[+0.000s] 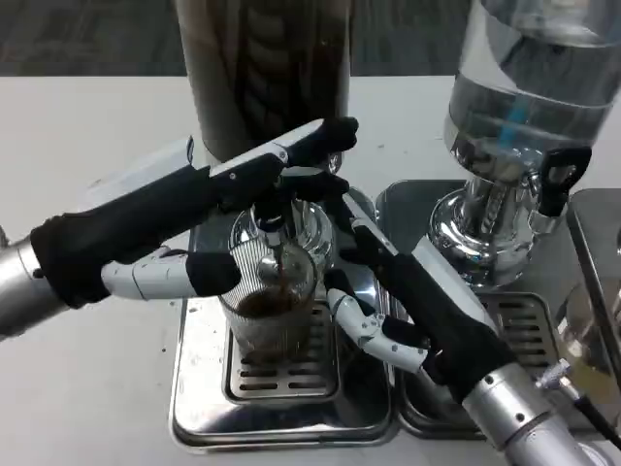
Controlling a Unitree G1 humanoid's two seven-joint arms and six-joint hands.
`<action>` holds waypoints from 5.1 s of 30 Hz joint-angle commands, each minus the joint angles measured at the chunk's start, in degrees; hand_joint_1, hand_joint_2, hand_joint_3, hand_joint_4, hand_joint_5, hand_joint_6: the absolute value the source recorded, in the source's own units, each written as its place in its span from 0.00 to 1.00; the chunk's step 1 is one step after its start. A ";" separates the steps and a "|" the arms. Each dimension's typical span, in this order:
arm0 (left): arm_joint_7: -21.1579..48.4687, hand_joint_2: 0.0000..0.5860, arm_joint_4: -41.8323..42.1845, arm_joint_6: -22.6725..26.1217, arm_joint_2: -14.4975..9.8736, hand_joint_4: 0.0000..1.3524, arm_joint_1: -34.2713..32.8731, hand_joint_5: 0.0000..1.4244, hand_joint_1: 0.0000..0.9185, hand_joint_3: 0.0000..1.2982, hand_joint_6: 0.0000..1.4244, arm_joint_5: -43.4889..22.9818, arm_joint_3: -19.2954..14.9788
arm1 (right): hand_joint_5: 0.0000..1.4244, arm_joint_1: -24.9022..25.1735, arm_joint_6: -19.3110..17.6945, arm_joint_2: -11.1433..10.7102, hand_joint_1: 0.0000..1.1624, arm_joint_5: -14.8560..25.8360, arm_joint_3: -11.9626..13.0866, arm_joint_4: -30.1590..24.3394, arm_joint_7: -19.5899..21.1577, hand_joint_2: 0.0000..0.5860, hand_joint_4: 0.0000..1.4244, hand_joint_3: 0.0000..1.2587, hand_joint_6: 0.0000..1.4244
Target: Grasp the cup under the faucet to collect the drink, then remove the cup.
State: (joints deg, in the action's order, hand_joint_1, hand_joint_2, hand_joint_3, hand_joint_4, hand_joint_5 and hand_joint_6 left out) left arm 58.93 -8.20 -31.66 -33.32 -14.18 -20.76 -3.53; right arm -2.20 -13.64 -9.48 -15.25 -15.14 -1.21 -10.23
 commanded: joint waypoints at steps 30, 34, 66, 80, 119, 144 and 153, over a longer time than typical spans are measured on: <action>-9.99 0.06 -1.01 -8.70 0.98 0.18 4.97 0.23 0.00 0.19 0.24 0.26 -12.58 | 0.00 1.18 1.71 0.34 0.49 2.73 0.99 -1.87 -0.72 0.57 0.00 0.00 0.08; -10.76 0.06 -1.27 -9.05 0.74 0.19 5.86 0.23 0.00 0.19 0.24 0.55 -12.98 | 0.00 1.16 1.72 0.36 0.49 2.61 1.01 -1.80 -0.69 0.57 0.00 0.00 0.08; -16.51 0.13 -5.88 -10.02 1.31 0.38 11.68 0.41 0.00 0.38 0.40 1.48 -17.79 | 0.00 2.59 1.77 -0.09 0.44 0.40 -0.55 1.71 -1.18 0.44 0.00 0.00 0.07; -17.25 0.14 -5.58 -9.87 1.49 0.39 13.33 0.41 0.00 0.40 0.40 1.65 -17.67 | 0.00 4.43 0.68 -0.25 0.39 0.56 -0.60 5.79 -1.27 0.32 0.00 0.00 0.07; -18.95 0.21 -6.43 -9.61 1.12 0.40 15.74 0.42 0.00 0.43 0.41 1.55 -18.39 | 0.00 12.04 -5.92 0.94 0.33 0.28 -2.17 20.12 -1.70 0.17 0.00 0.00 0.06; -21.86 0.27 -6.13 -10.65 2.33 0.52 18.12 0.51 0.00 0.48 0.54 2.89 -19.43 | 0.00 15.12 -7.85 1.87 0.32 -3.91 -3.94 26.24 2.32 0.15 0.00 0.00 0.05; -25.96 0.30 -7.92 -13.38 3.25 0.63 20.52 0.63 0.04 0.56 0.68 6.02 -20.13 | 0.00 15.57 -7.19 2.17 0.31 -5.65 -4.80 26.17 3.50 0.15 0.00 0.00 0.05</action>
State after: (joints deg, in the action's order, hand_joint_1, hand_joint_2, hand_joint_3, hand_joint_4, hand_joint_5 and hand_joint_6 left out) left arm 33.96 -15.15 -43.78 -30.51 5.29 -16.06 -23.59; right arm 12.22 -21.97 -8.14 -19.84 -19.12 24.33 -7.05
